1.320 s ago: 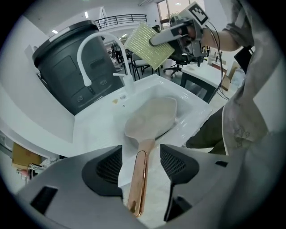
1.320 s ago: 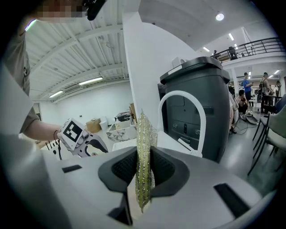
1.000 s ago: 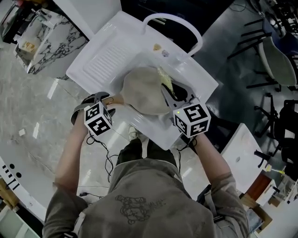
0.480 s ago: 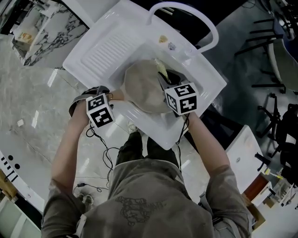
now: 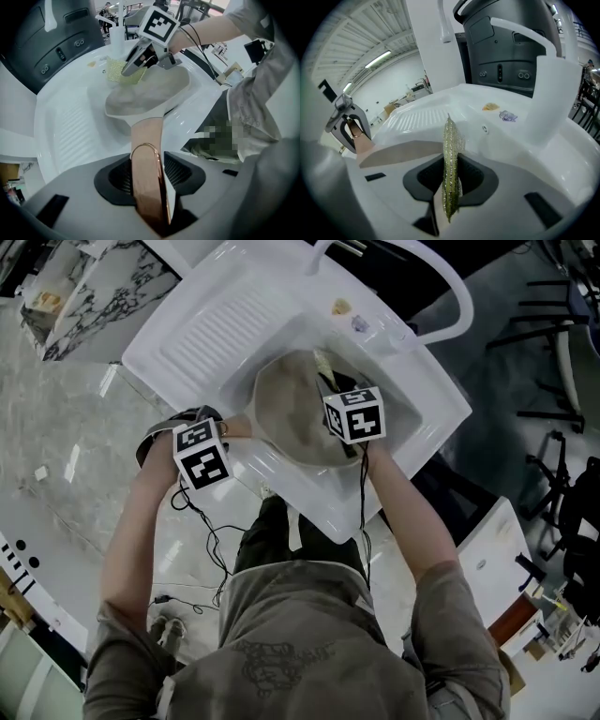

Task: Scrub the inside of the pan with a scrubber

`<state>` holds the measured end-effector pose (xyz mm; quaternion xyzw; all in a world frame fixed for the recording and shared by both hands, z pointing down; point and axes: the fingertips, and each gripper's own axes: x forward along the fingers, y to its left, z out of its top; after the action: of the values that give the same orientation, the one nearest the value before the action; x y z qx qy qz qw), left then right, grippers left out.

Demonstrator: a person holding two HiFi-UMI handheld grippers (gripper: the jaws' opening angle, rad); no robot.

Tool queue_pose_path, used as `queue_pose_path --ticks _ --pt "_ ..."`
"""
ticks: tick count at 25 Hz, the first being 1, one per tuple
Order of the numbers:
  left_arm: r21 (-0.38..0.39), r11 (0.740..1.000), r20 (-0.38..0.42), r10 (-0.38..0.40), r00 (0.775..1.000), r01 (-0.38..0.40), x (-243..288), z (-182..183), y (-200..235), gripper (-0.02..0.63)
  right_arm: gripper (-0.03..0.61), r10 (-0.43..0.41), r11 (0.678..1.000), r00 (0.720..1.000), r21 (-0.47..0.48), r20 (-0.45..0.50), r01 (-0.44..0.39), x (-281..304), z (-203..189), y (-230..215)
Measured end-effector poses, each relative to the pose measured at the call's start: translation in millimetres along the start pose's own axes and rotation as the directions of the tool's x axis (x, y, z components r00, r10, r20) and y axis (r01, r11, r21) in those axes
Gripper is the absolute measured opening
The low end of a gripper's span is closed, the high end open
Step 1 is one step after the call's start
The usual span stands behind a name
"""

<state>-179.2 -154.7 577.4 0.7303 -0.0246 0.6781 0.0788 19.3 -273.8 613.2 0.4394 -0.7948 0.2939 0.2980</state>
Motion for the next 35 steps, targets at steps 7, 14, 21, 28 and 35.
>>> queue_pose_path --ticks 7,14,21,28,35 --pt "-0.028 1.0 0.0 0.006 1.0 -0.006 1.2 -1.2 6.7 0.13 0.077 -0.098 0.994 0.992 0.028 -0.085 0.101 31.5 -29.4 -23.9" --pt "-0.025 1.0 -0.005 -0.009 1.0 0.009 0.5 -1.0 6.3 0.13 0.078 -0.059 0.997 0.991 0.046 -0.12 0.064 58.0 -47.9 -19.4" --pt "-0.033 0.999 0.003 -0.001 1.0 0.001 0.5 0.1 6.4 0.13 0.083 0.077 0.997 0.989 0.031 -0.125 -0.074 76.7 -46.1 14.4" --pt "-0.03 1.0 -0.003 -0.003 1.0 0.003 1.8 -0.7 6.1 0.13 0.083 0.208 0.978 0.972 0.011 -0.105 -0.208 84.6 -41.2 63.0" --pt "-0.038 0.999 0.003 0.002 1.0 -0.001 1.7 -0.3 5.7 0.13 0.084 0.427 0.9 0.896 -0.034 -0.122 -0.434 59.5 -37.7 105.8"
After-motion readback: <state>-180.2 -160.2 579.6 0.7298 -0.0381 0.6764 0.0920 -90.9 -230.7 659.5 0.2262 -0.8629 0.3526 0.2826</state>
